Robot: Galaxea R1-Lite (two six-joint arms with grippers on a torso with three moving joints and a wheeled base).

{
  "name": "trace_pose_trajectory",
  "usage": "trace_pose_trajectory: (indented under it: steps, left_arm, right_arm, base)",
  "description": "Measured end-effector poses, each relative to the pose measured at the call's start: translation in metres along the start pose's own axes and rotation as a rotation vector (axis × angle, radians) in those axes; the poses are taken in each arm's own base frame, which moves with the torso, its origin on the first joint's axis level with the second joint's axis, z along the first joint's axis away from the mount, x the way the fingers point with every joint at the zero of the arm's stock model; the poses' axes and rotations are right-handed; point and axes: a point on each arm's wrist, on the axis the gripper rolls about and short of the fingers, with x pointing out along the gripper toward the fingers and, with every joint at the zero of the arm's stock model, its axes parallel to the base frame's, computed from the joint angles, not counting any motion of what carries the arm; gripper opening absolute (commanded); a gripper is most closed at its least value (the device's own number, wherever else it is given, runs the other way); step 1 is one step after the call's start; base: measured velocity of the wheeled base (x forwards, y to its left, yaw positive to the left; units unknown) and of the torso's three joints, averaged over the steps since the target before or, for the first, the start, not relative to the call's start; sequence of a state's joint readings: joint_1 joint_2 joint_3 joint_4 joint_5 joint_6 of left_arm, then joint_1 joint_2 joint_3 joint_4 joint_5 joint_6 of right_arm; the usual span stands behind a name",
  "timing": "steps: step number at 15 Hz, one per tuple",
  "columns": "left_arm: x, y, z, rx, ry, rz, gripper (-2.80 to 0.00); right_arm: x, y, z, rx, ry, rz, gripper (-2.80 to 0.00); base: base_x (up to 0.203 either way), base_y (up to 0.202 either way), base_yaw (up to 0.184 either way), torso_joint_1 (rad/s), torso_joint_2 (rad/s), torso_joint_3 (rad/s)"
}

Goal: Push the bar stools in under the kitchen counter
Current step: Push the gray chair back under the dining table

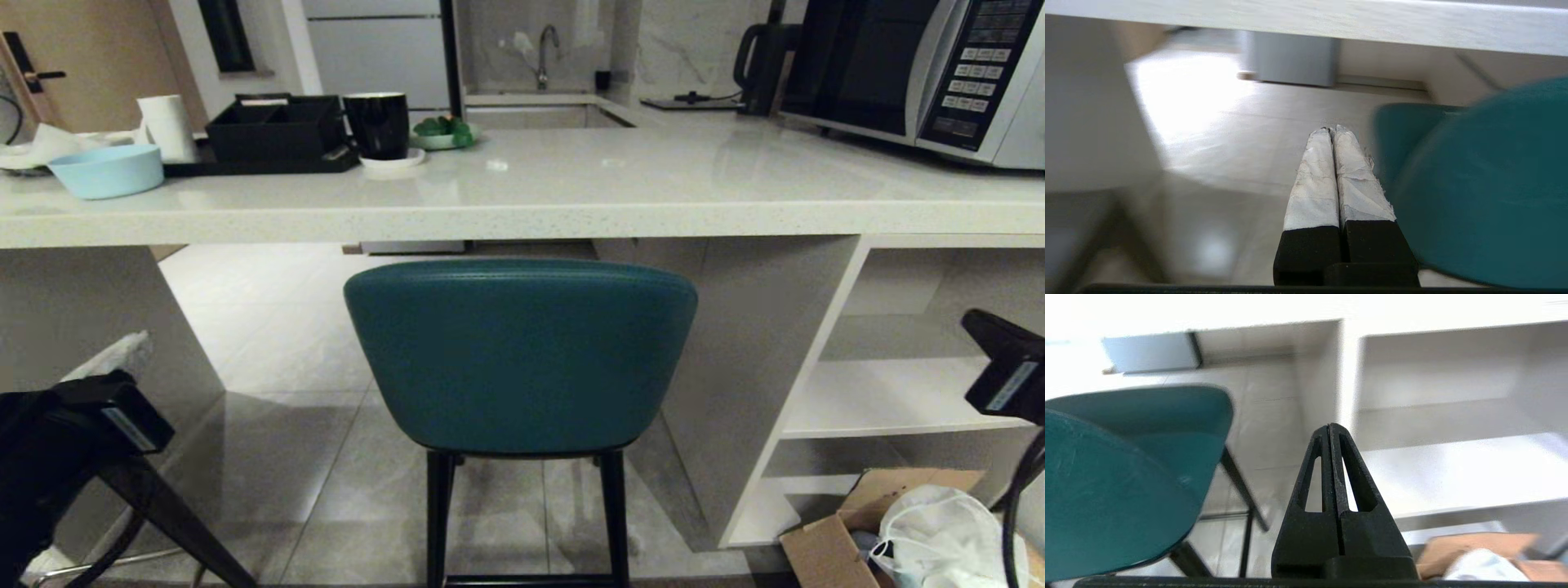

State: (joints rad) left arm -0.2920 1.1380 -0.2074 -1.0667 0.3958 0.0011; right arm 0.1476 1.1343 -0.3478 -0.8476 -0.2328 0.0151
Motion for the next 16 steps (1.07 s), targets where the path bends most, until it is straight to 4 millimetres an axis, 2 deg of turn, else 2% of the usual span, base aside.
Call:
trace_pose_trajectory:
  steps: [4, 9, 12, 14, 16]
  left_arm:
    - [-0.034, 0.03, 0.016, 0.06, -0.075, 0.156, -2.8]
    - [-0.083, 0.044, 0.002, 0.086, -0.072, 0.145, -2.8]
    - [-0.102, 0.048, 0.01, 0.095, -0.065, 0.16, -2.8]
    - [-0.11, 0.049, 0.024, 0.094, -0.094, 0.186, -2.8]
    - [-0.118, 0.05, 0.036, 0.091, -0.155, 0.18, -2.8]
  right_arm:
    - [-0.044, -0.016, -0.001, -0.029, -0.042, -0.05, -2.8]
    - [-0.092, -0.03, -0.005, -0.099, -0.064, -0.133, -2.8]
    - [-0.113, -0.032, 0.009, -0.115, -0.101, -0.143, -2.8]
    - [-0.124, -0.032, 0.022, -0.116, -0.125, -0.134, -2.8]
    - [-0.134, -0.033, 0.027, -0.117, -0.151, -0.124, -2.8]
  base:
    - [0.0, 0.0, 0.0, 0.0, 0.0, 0.0]
    - [0.0, 0.0, 0.0, 0.0, 0.0, 0.0]
    - [0.0, 0.0, 0.0, 0.0, 0.0, 0.0]
    - [0.0, 0.0, 0.0, 0.0, 0.0, 0.0]
    - [0.0, 0.0, 0.0, 0.0, 0.0, 0.0]
